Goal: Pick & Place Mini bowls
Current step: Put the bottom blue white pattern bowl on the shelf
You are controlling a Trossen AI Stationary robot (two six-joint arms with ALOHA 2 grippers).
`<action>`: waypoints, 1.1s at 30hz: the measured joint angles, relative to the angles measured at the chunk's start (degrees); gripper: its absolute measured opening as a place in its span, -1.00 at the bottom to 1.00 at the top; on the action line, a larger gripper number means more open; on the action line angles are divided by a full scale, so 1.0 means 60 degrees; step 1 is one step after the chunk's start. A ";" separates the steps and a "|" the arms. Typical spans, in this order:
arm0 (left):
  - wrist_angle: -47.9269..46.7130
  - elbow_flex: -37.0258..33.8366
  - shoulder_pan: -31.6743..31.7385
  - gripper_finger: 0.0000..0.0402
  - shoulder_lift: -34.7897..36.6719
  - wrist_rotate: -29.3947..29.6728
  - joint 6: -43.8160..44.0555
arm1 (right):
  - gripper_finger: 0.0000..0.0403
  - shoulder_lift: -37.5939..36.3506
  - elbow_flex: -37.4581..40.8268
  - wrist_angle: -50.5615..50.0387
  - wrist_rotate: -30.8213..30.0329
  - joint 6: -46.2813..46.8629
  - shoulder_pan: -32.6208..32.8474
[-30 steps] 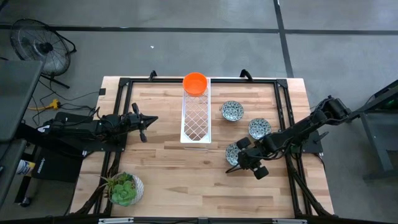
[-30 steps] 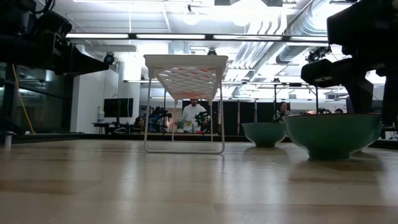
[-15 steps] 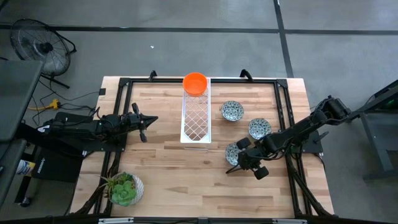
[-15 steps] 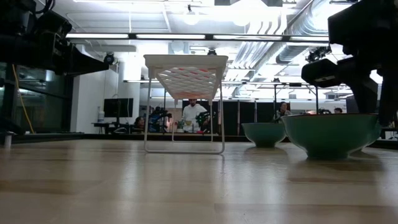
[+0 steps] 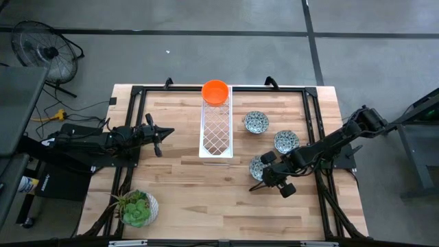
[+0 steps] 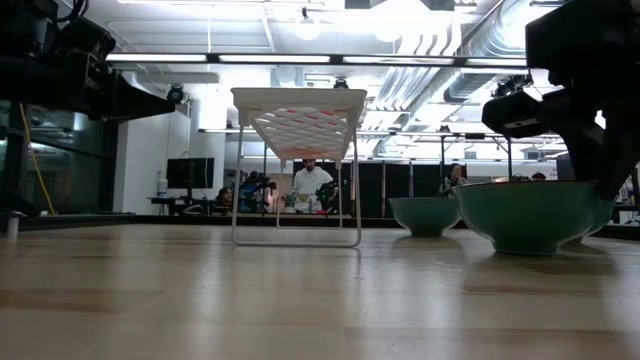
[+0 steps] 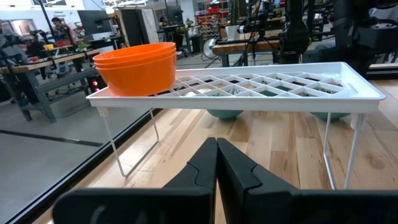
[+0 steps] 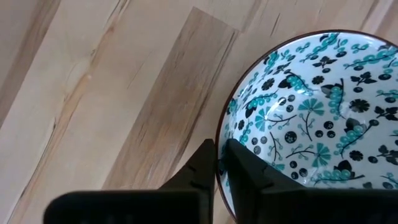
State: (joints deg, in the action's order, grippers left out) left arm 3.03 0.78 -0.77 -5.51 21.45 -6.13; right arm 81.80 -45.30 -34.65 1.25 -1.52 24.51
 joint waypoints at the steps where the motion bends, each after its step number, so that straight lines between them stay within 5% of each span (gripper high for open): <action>1: 0.0000 0.0000 0.0002 -1.00 -0.0002 0.0003 0.0000 | -0.92 -0.0003 -0.0004 0.0004 -0.0004 0.0007 0.0000; 23: 0.0003 0.0000 -0.0001 -1.00 0.0001 0.0000 0.0000 | -0.98 -0.0003 -0.0004 -0.0074 -0.0905 0.0455 0.0139; 33: 0.0000 0.0000 -0.0001 -1.00 -0.0001 0.0004 0.0000 | -0.99 0.0030 -0.1167 -0.1920 -0.1612 0.0568 0.0311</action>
State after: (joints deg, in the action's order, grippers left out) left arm 3.03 0.78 -0.77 -5.52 21.47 -6.13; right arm 81.97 -52.30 -46.17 -8.42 1.89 26.38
